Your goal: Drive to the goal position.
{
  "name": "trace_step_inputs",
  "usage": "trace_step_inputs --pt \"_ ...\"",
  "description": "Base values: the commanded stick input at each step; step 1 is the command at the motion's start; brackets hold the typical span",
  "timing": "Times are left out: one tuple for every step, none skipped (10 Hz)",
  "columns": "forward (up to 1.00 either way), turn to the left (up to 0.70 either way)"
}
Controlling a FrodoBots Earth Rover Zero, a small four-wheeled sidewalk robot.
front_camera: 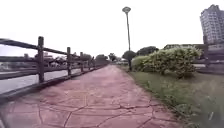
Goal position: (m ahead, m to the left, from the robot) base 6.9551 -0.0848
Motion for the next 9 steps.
trace_step_inputs --pt "1.0 0.01" --pt "1.0 0.21" --pt "1.0 0.33" --pt "1.0 0.32" --pt "1.0 0.08" --pt "1.0 0.02" --pt "1.0 0.0" --pt "1.0 0.0" --pt "1.0 0.15"
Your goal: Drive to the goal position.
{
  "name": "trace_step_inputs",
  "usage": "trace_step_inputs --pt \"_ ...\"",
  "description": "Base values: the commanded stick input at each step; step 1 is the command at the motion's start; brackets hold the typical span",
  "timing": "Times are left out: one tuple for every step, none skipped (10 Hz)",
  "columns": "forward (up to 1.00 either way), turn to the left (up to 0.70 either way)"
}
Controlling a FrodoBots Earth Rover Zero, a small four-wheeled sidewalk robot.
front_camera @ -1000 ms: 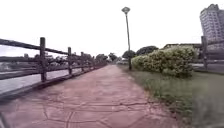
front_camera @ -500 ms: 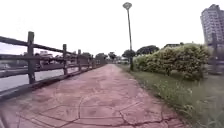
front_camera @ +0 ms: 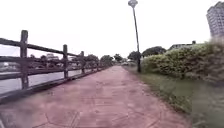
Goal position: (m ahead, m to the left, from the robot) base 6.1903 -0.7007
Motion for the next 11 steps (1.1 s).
trace_step_inputs --pt "1.0 0.38" --pt "1.0 0.26" --pt "1.0 0.0" --pt "1.0 0.0" --pt "1.0 0.0" --pt "1.0 0.0" --pt "1.0 0.0" --pt "1.0 0.0" --pt "1.0 0.0" --pt "1.0 0.0" --pt "1.0 0.0"
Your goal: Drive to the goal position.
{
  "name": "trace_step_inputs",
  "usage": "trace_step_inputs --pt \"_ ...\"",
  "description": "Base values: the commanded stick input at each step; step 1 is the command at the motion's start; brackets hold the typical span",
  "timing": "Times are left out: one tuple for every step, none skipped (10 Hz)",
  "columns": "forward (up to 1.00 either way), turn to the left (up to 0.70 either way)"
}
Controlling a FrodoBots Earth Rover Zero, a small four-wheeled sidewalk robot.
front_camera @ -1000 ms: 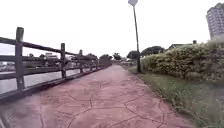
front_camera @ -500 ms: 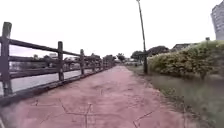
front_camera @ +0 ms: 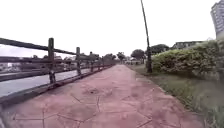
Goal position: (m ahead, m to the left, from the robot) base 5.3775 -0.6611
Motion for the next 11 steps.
trace_step_inputs --pt "1.0 0.0" --pt "1.0 0.0" --pt "1.0 0.0" --pt "1.0 0.0" --pt "1.0 0.0" --pt "1.0 0.0" --pt "1.0 0.0" --pt "1.0 0.0" --pt "1.0 0.0" --pt "1.0 0.0" --pt "1.0 0.0"
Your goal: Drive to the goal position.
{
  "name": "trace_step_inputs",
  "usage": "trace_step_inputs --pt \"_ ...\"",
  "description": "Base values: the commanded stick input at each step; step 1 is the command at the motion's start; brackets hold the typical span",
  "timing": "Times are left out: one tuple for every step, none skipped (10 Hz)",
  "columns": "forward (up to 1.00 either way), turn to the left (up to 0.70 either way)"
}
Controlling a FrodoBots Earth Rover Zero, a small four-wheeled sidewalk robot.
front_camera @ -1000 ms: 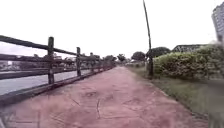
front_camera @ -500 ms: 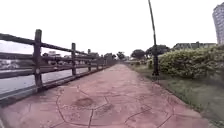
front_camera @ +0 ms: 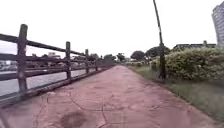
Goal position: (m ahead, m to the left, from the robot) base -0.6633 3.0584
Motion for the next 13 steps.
trace_step_inputs --pt "1.0 0.0" --pt "1.0 0.0" --pt "1.0 0.0" --pt "1.0 0.0" --pt "1.0 0.0" --pt "1.0 0.0" --pt "1.0 0.0" --pt "1.0 0.0" --pt "1.0 0.0" --pt "1.0 0.0" --pt "1.0 0.0" --pt "1.0 0.0" --pt "1.0 0.0"
